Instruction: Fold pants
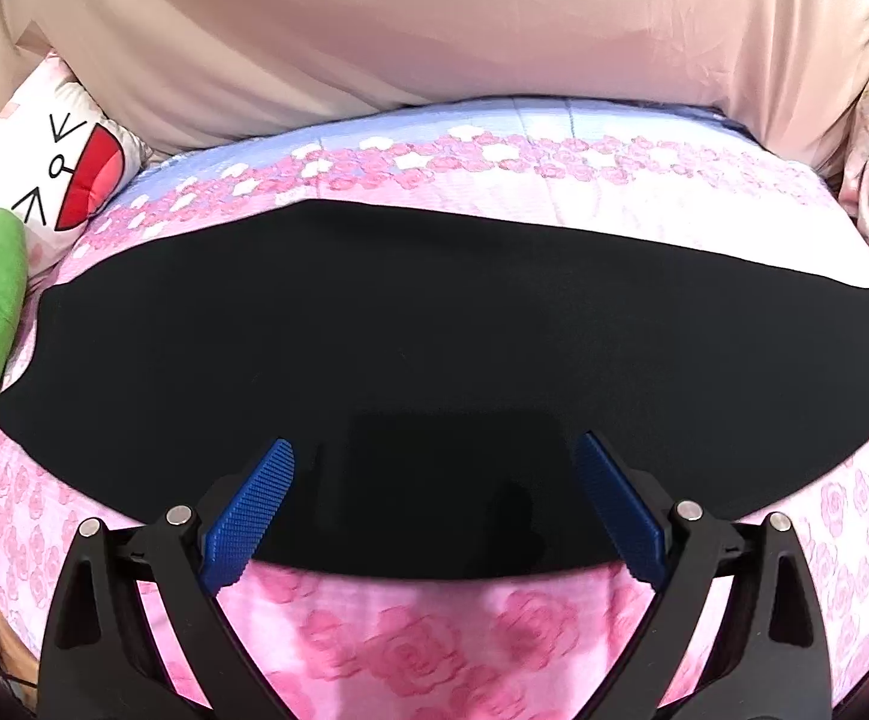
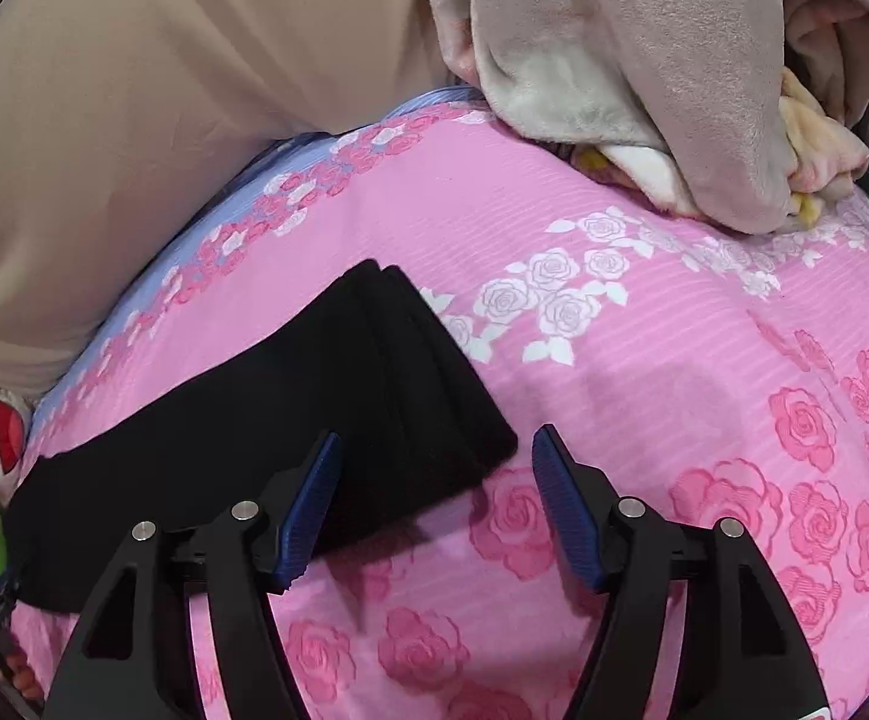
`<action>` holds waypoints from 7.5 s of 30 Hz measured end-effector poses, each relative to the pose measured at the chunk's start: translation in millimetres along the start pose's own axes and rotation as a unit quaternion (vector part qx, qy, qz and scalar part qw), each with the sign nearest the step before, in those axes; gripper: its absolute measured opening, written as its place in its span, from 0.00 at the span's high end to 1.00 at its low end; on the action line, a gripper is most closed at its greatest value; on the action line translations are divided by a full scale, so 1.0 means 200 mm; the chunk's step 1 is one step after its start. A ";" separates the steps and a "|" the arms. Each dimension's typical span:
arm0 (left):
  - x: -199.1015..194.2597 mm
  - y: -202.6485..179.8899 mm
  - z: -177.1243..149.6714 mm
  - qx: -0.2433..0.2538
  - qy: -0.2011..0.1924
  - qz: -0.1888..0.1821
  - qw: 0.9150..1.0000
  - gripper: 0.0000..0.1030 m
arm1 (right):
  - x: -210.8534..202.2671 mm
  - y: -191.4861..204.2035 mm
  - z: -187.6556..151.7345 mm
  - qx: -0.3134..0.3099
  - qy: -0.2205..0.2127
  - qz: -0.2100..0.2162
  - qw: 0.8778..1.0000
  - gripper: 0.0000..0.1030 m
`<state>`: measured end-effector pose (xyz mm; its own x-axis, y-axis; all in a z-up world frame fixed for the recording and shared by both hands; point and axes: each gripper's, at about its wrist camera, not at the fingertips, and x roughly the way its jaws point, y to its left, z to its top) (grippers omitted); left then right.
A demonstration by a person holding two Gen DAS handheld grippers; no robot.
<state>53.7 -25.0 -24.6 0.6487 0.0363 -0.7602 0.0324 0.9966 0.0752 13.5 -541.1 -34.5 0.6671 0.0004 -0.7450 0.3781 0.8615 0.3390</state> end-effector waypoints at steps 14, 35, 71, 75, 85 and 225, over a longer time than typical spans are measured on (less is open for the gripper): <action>-0.06 0.59 -0.13 -0.105 -0.012 0.004 0.994 0.09 | -0.09 1.61 -0.23 -0.230 0.018 0.170 0.958 0.80; 0.01 0.93 -0.25 -0.155 0.003 -0.010 0.988 0.09 | 0.20 2.18 -0.75 -0.347 0.097 0.157 0.919 0.56; 0.29 0.24 0.12 -0.077 0.044 -0.119 0.989 0.88 | -0.01 1.28 -0.57 -0.190 0.051 0.055 0.979 0.79; 0.19 0.25 0.13 -0.083 0.013 -0.114 0.990 0.24 | -0.06 1.32 -0.54 -0.203 0.025 0.017 0.979 0.63; -0.04 0.65 0.02 -0.155 -0.031 -0.116 0.981 0.12 | -0.35 1.65 -0.75 -0.361 -0.044 -0.036 0.931 0.44; -0.51 0.46 -0.06 -0.156 -0.055 -0.110 0.980 0.06 | -0.20 1.56 -0.47 -0.152 0.061 0.256 0.953 0.86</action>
<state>-18.7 64.2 50.8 0.7305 -0.1732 -0.6607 -0.0424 0.9540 -0.2969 45.3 -224.6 46.5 0.6284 0.5029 -0.5935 -0.1922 0.8396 0.5080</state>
